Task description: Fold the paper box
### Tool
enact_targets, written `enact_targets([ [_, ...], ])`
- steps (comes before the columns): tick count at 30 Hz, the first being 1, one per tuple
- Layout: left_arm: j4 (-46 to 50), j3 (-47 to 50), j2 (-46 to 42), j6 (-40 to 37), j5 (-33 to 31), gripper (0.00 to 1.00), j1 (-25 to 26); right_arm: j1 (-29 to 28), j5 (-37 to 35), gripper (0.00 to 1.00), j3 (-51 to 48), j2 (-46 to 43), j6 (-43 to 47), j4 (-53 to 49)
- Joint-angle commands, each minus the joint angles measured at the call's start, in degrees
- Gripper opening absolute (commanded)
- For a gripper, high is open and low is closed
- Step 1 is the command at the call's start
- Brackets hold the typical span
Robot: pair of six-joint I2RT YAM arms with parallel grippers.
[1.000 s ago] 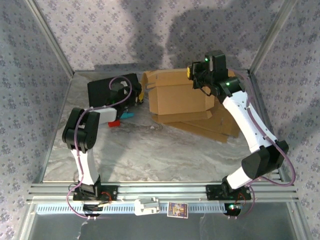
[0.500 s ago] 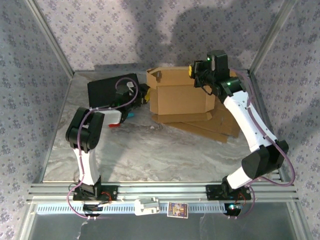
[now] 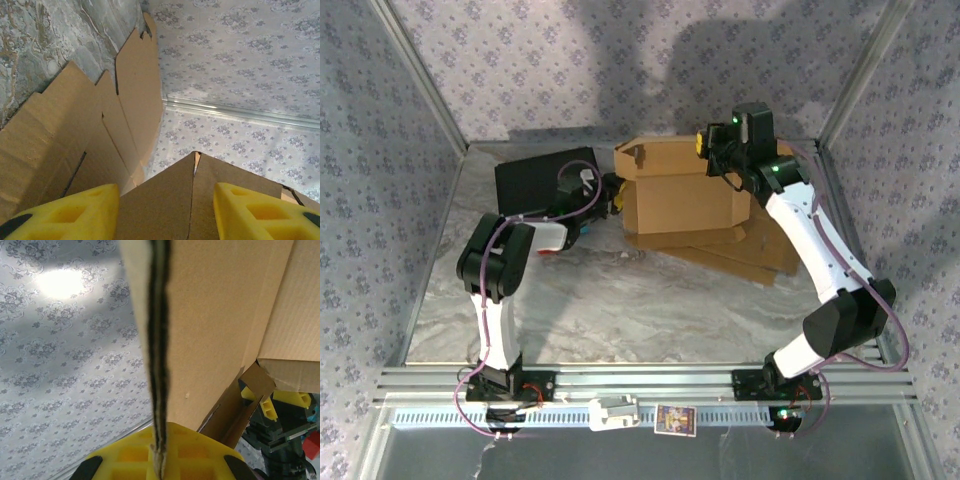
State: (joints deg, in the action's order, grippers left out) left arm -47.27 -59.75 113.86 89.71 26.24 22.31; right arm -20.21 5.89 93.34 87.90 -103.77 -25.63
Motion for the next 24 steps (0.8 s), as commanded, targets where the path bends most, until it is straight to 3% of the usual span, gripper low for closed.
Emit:
enact_targets([
  [1,-5.1,2.5,-0.1,1.0,1.4,0.53,0.4,0.1,1.6,0.00,-0.5,0.0,-1.3,0.5],
  [24,-8.8,7.3,-1.9,-2.5,6.3,0.56,1.8,1.5,3.6,0.00,-2.6,-0.2,-2.5,0.5],
])
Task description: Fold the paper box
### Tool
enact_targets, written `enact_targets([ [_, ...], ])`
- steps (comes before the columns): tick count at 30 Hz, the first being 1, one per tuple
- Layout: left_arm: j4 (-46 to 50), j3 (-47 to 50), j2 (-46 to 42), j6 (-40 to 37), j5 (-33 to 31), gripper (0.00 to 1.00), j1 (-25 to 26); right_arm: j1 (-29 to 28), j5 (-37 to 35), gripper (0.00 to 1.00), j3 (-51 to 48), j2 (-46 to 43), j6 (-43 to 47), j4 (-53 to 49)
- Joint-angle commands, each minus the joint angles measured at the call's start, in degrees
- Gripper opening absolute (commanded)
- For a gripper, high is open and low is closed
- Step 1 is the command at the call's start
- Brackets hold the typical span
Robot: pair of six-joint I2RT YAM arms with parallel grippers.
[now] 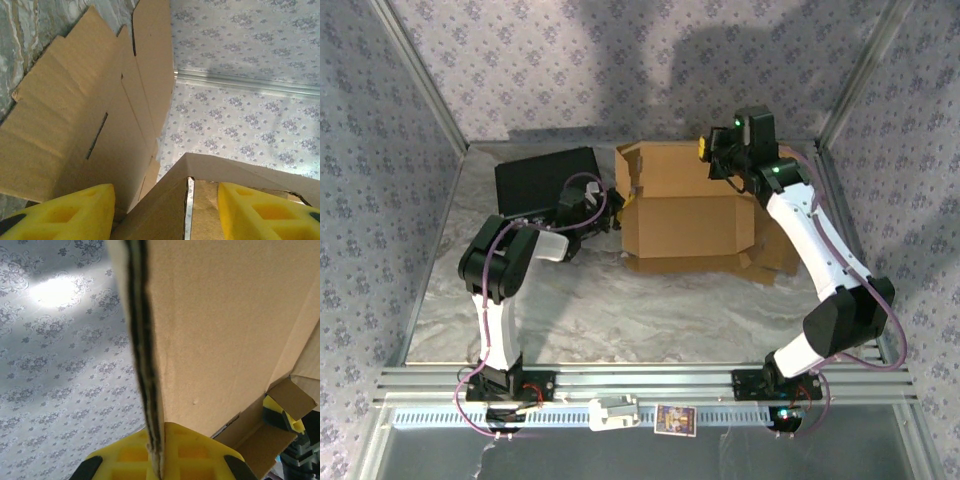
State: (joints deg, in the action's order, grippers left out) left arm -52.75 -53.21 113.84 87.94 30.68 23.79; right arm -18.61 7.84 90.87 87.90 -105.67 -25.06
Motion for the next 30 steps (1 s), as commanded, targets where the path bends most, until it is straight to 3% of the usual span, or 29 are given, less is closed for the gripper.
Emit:
enact_targets([
  [1,-3.1,1.5,-2.5,-0.6,1.6,0.56,0.2,-0.1,1.8,0.00,-0.2,-0.2,-0.1,-0.7],
  [5,8.6,5.0,-8.4,-3.3,1.3,0.58,-0.4,-0.9,1.0,0.00,-2.7,-1.6,1.1,-1.9],
  [10,37.3,7.2,-18.5,-15.5,1.5,0.61,-0.5,-2.0,0.1,0.00,-7.9,-2.7,3.6,1.9],
  [13,47.8,9.0,-22.5,-21.2,0.5,0.63,-1.0,-2.6,0.3,0.00,-10.1,-2.2,6.5,5.0],
  [25,63.7,9.7,-27.6,-31.7,-0.7,0.62,-3.1,-4.5,1.0,0.00,-13.2,0.1,11.7,11.4],
  [30,73.5,6.6,-34.5,-38.1,-8.2,0.57,-3.3,-4.5,3.3,0.00,-14.7,1.0,14.5,12.1],
])
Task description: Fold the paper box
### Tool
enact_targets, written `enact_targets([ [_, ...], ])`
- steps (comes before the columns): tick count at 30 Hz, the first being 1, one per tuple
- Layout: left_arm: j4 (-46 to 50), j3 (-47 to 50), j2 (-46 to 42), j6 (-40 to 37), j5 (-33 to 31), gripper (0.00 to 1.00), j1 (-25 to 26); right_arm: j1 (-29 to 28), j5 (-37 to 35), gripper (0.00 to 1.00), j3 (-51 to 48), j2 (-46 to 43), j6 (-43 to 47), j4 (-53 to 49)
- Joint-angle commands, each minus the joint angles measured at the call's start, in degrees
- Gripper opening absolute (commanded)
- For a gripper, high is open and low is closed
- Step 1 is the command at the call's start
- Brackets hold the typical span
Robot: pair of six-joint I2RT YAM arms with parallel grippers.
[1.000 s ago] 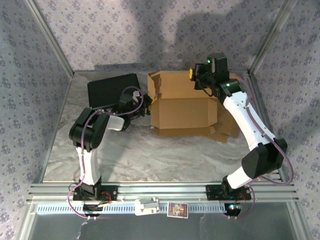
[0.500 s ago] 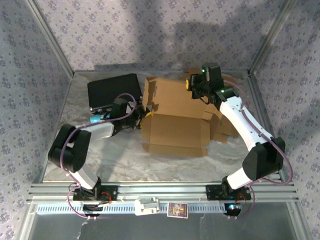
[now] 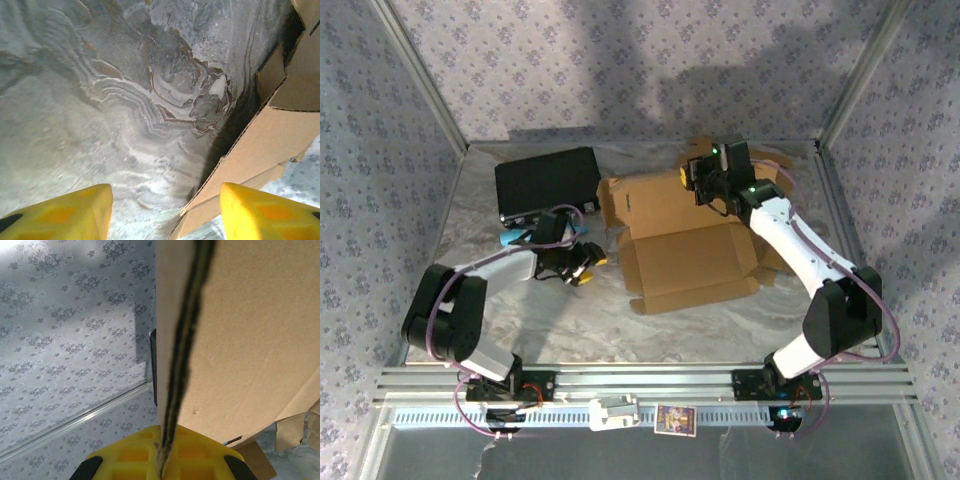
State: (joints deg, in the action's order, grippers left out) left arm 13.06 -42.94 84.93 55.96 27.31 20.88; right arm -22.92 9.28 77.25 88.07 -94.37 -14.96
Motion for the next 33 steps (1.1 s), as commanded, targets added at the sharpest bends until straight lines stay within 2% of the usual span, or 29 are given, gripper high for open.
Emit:
enact_targets([
  [1,9.1,-4.4,-7.6,-7.3,-6.2,0.56,-0.8,-0.1,2.6,0.00,-1.9,1.0,4.0,2.6],
  [7,13.3,-7.6,-11.0,-14.6,-8.4,0.46,-3.7,0.9,8.3,0.00,-7.4,2.5,10.8,11.9],
  [14,7.6,-6.4,-9.5,-18.7,-11.8,0.42,-4.7,0.9,13.1,0.00,-14.7,4.8,14.8,28.9],
  [19,7.7,-6.4,-8.8,-19.5,-14.7,0.42,-5.1,-0.1,13.8,0.00,-16.7,4.8,14.9,30.8],
  [25,6.2,-4.8,-8.2,-20.3,-12.6,0.42,-5.1,0.7,15.9,0.00,-19.8,5.0,16.8,32.0],
  [29,2.6,-2.4,-7.4,-23.5,-11.1,0.44,-5.1,1.8,18.3,0.00,-21.6,5.6,17.9,33.2],
  [33,-5.0,0.5,-7.3,-28.5,-8.4,0.44,-4.3,2.1,19.9,0.00,-22.3,6.9,19.2,36.5],
])
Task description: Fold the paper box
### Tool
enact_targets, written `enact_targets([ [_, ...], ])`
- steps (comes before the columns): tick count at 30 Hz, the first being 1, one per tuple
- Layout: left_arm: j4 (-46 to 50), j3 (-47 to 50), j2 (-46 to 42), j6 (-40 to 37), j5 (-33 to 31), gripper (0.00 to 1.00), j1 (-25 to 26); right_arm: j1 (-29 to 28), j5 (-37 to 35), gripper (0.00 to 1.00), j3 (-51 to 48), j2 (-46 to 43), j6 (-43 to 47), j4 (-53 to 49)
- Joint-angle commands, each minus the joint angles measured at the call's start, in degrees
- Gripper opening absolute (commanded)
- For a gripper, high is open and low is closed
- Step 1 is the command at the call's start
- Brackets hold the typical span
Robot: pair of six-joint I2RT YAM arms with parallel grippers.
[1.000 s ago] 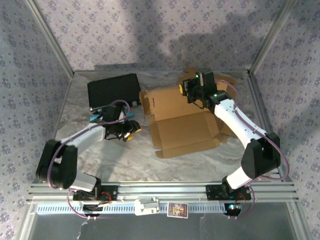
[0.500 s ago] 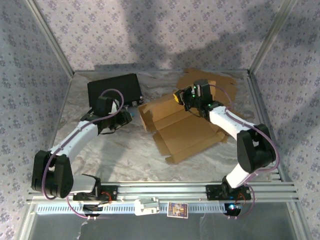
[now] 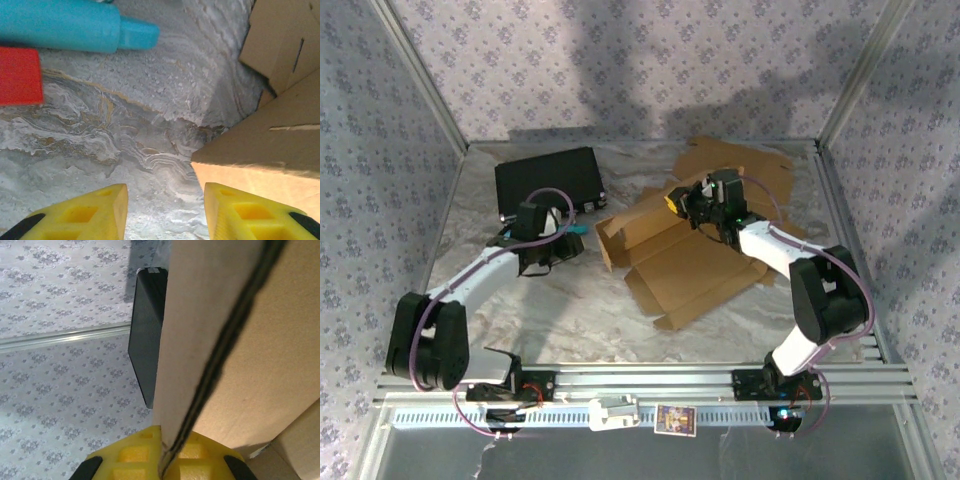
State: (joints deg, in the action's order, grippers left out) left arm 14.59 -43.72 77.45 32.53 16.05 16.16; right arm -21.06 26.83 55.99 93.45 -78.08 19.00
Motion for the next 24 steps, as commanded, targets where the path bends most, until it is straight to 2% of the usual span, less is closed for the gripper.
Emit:
enact_targets([
  [1,-8.5,1.8,0.1,-6.3,3.1,0.45,1.0,0.3,2.6,0.00,-1.1,1.8,3.2,2.8],
  [7,-13.0,2.2,2.0,-10.6,0.8,0.49,3.9,0.6,3.2,0.00,-2.5,2.3,3.3,5.1],
  [12,-17.7,2.4,3.6,-12.0,1.7,0.53,5.6,0.7,3.5,0.00,-2.1,2.4,3.5,4.7],
  [24,-21.0,2.9,2.8,-15.1,3.1,0.55,10.5,0.3,3.2,0.00,-0.9,3.1,3.1,4.5],
])
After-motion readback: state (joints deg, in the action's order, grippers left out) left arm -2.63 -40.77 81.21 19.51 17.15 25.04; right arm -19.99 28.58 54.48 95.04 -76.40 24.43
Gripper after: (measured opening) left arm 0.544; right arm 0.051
